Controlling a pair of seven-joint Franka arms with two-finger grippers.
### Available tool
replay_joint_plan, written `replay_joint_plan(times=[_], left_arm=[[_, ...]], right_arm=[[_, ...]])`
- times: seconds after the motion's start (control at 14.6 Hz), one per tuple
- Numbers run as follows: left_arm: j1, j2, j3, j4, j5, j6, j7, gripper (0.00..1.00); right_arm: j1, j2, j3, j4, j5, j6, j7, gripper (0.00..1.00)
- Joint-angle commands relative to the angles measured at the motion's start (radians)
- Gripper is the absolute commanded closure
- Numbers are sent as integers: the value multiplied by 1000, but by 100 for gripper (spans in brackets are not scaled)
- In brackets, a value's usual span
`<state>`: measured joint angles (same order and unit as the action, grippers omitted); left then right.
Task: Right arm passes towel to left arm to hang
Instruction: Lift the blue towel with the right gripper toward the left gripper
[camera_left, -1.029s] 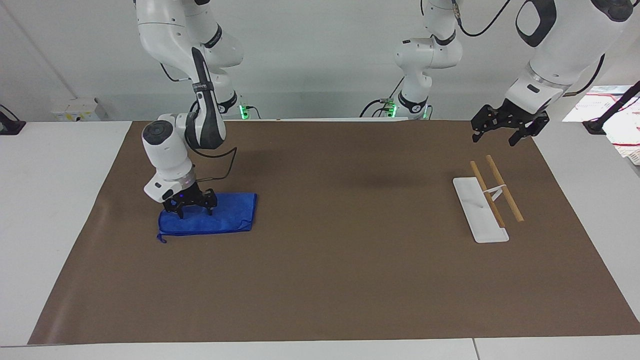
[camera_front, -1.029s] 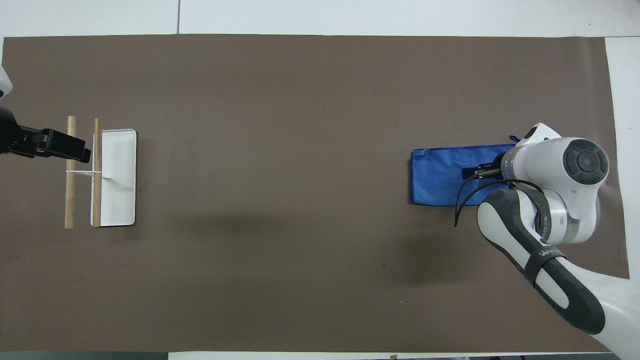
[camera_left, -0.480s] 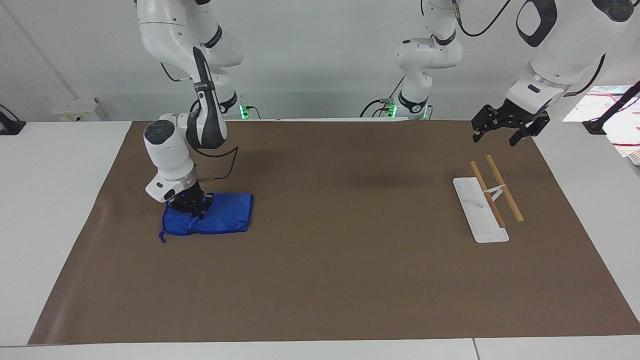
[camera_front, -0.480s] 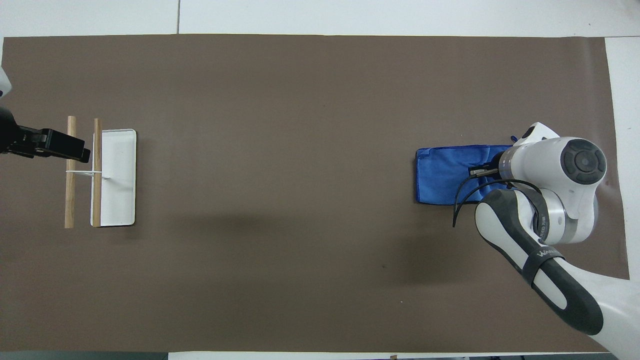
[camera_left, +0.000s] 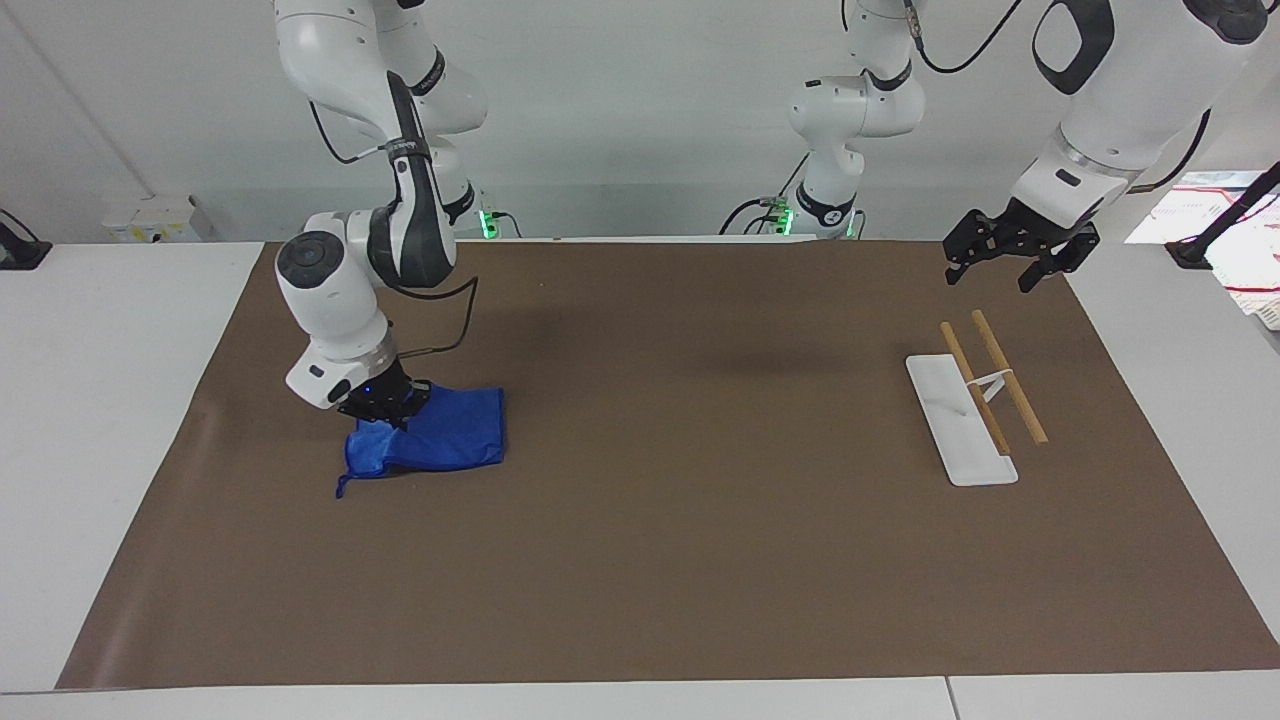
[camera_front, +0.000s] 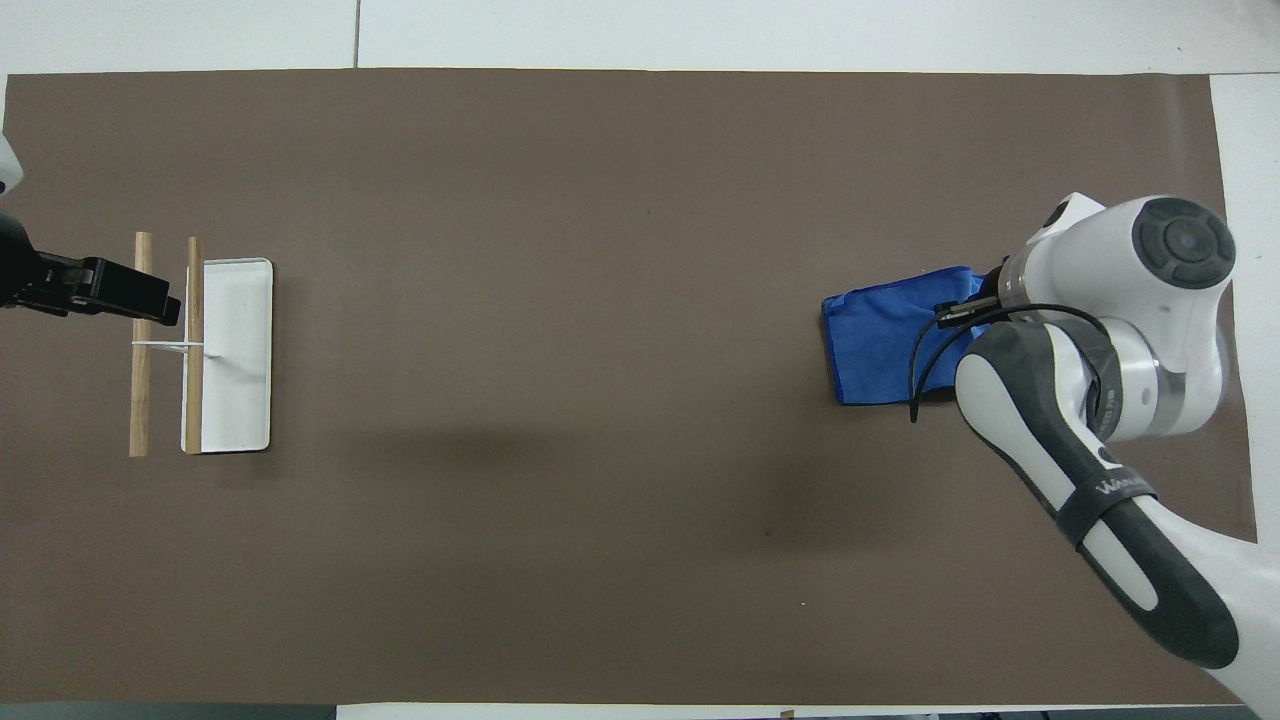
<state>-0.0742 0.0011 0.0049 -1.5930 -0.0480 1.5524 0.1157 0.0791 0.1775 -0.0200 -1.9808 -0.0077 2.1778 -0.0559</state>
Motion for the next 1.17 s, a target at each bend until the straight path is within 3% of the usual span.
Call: replay_joint_plan(times=[0.0,0.34,0.55,0.82,0.96,1.1], left_arm=[[-9,-32,9,-44,16,20,-7,0],[-7,-58,10,-91,16,41,2,0],[4,-56,12,-99,17,115,-5,0],[2,-44,9,-100,-19,120,-98,0],[-7,-18,9,-100,-88,146,-233,0],[-13,-9,6,-102,-159,158,-380,0]], right_arm=[[-7,13,46,201,38,-200,112,100],[-6,37,120,525,190,-432,471,100],[-6,43,162,600,339,-423,724,100],[39,43,190,622,533,-214,994,100],[131,46,190,570,543,-52,1092,100],[198,65,190,557,545,32,1178,100]])
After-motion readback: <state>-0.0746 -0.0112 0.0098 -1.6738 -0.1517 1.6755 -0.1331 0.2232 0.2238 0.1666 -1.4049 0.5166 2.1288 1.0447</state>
